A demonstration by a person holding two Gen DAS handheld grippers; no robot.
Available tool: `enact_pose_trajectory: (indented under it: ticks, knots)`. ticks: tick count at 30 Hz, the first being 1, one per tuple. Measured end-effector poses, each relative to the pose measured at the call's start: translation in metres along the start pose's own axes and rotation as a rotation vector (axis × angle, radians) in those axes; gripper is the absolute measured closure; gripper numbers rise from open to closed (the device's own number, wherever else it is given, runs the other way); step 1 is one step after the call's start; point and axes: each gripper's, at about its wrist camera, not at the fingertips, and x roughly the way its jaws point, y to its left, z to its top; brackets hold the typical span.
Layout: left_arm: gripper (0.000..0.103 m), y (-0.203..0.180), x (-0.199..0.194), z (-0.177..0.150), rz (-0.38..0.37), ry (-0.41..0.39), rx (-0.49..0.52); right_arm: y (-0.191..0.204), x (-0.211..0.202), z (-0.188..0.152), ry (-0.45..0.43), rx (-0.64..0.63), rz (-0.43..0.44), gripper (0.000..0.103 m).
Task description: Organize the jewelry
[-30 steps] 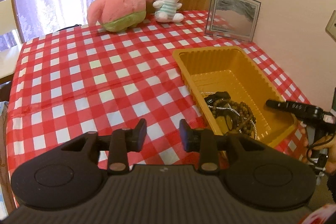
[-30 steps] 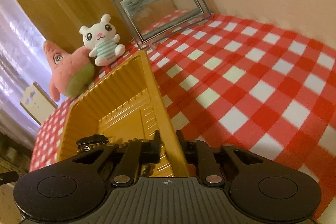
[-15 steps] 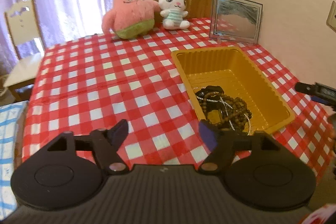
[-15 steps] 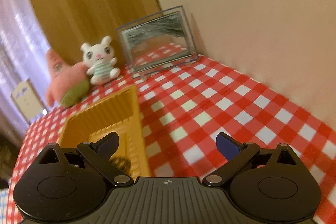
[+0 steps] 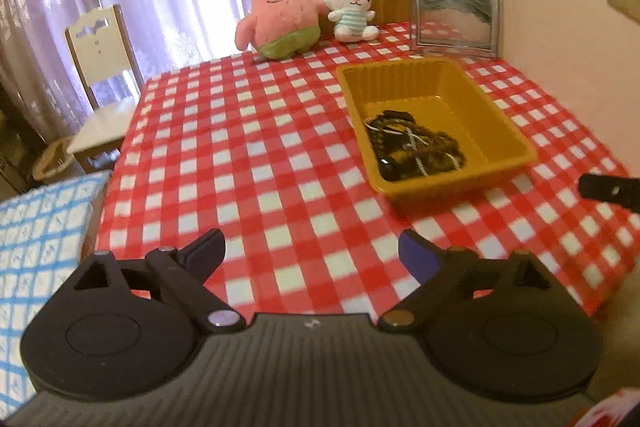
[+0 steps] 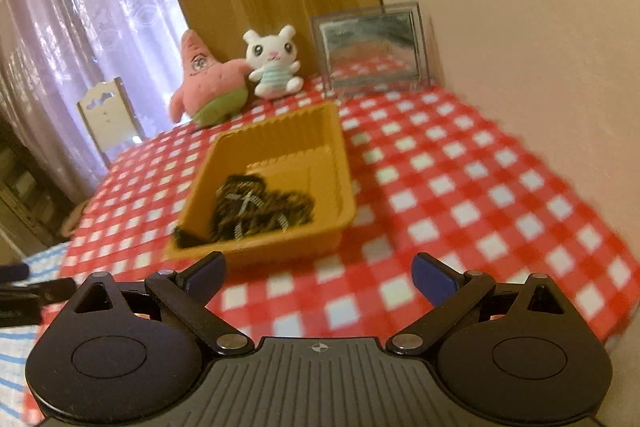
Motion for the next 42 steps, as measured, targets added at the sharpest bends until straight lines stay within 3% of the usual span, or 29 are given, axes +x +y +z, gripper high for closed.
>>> enact_pose_trajectory:
  ticks: [5,12,25,42]
  knots:
    - [0.011,0.001,-0.026,-0.01,-0.05,0.029,-0.023,0.017,-0.017,-0.006,0.103,0.016,0.022,0.005]
    - [0.012,0.012,-0.057,-0.026,-0.117,0.039,-0.019,0.059,-0.039,-0.03,0.137,-0.038,-0.008,0.005]
    - [0.013,0.046,-0.092,-0.065,-0.168,0.063,-0.011,0.12,-0.084,-0.076,0.126,-0.088,-0.067,0.005]
    - [0.013,0.048,-0.125,-0.088,-0.203,0.034,0.008,0.137,-0.112,-0.102,0.115,-0.102,-0.107,0.005]
